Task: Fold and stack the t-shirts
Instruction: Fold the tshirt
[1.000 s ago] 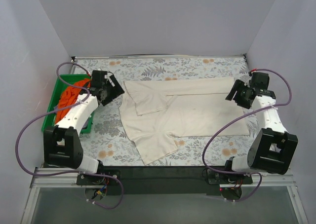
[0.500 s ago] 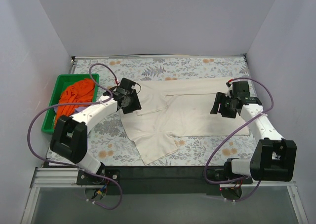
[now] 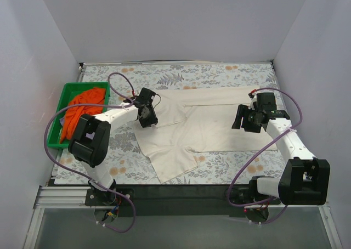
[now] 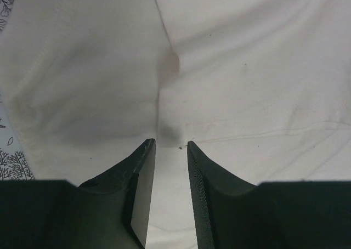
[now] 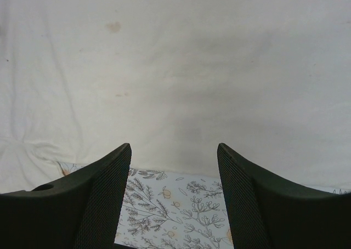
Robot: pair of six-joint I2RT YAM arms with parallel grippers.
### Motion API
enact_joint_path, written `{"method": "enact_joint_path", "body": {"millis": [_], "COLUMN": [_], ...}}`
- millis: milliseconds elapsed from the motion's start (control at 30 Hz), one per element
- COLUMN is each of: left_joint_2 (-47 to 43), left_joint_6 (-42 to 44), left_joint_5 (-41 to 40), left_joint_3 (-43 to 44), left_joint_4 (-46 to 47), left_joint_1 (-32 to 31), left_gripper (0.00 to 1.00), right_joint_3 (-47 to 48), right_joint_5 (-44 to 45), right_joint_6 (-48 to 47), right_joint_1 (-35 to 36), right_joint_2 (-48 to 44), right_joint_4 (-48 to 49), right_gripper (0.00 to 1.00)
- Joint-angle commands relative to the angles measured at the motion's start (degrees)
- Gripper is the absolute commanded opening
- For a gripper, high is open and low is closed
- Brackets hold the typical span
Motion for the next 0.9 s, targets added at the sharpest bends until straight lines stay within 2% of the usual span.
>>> {"method": "enact_joint_path", "body": {"millis": [0,200,300,500,867], "left_joint_2": [0.54,2.03,2.3,1.86,-0.87], "left_joint_6": [-0.69,-0.43,0.01,0.71,-3.59], "left_joint_5": [-0.73,-0.73,-0.11,0.59,5.06], "left_joint_3": [1.62,1.53,1.45,2.59,4.7], "left_joint_4": [1.32,1.32,1.59,0.19,-7.9], "left_joint_1": [0.14,0.14,0.14,0.05,0.05], "left_gripper": [0.29,0.25,0.19,0.01,0.0], "right_joint_3": [-0.39,-0.21,-0.12,0.23,0.05], "right_joint_5": [-0.17,0.44,0.8,1.24,2.03], "right_joint_6": [-1.09,-1.27,-1.44,-1.36,-1.53], "right_joint_1": [0.17,0.17,0.17,0.17,0.17], "right_joint_2": [-1.39,-0.95,-0.6,-0.42,-1.21], "right_joint_4": [1.0,1.18,1.18,1.09,1.09], "right_gripper": [0.6,0.6,0.6,0.6,0.6]}}
